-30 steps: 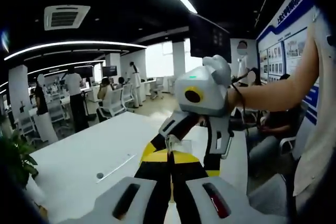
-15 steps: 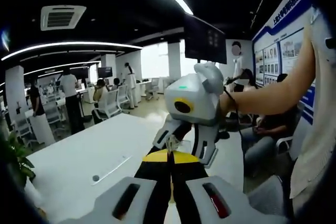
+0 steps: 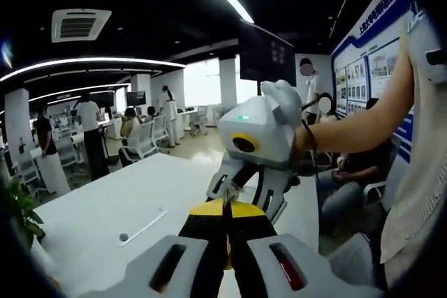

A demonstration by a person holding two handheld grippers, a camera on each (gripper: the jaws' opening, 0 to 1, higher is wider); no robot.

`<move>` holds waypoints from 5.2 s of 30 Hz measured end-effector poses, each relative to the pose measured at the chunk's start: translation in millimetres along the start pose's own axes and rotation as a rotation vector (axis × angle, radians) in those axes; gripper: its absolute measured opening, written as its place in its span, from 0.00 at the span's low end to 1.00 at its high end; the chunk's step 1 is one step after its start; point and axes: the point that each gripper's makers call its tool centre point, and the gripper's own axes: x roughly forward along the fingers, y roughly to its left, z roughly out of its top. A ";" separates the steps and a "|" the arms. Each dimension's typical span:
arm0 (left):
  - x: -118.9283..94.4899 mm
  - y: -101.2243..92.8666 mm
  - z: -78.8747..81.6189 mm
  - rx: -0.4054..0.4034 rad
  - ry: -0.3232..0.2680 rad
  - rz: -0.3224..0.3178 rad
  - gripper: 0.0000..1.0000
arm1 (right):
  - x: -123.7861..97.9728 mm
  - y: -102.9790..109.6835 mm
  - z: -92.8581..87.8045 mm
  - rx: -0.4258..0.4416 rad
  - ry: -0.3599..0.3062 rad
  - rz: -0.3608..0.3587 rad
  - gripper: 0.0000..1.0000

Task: Compare the silicone blocks by pressing each to a similar depth, holding the contact briefly, and releasing to observe deformation and rebound differences across the visible hardness samples.

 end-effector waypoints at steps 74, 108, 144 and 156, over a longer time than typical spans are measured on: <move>0.0 -11.8 -12.7 -0.014 0.040 -0.021 0.00 | 2.5 15.6 -13.7 0.070 -0.009 0.022 0.22; -1.9 -8.7 -26.2 -0.050 0.059 -0.008 0.00 | 12.1 20.8 -24.7 0.048 0.041 0.078 0.28; 6.6 -5.1 -51.7 -0.270 0.059 -0.033 0.00 | 17.7 28.5 -50.7 0.159 0.033 0.142 0.50; 34.9 -0.1 -78.1 -0.408 0.084 -0.011 0.00 | -16.8 -4.2 -80.6 0.321 -0.117 -0.104 0.79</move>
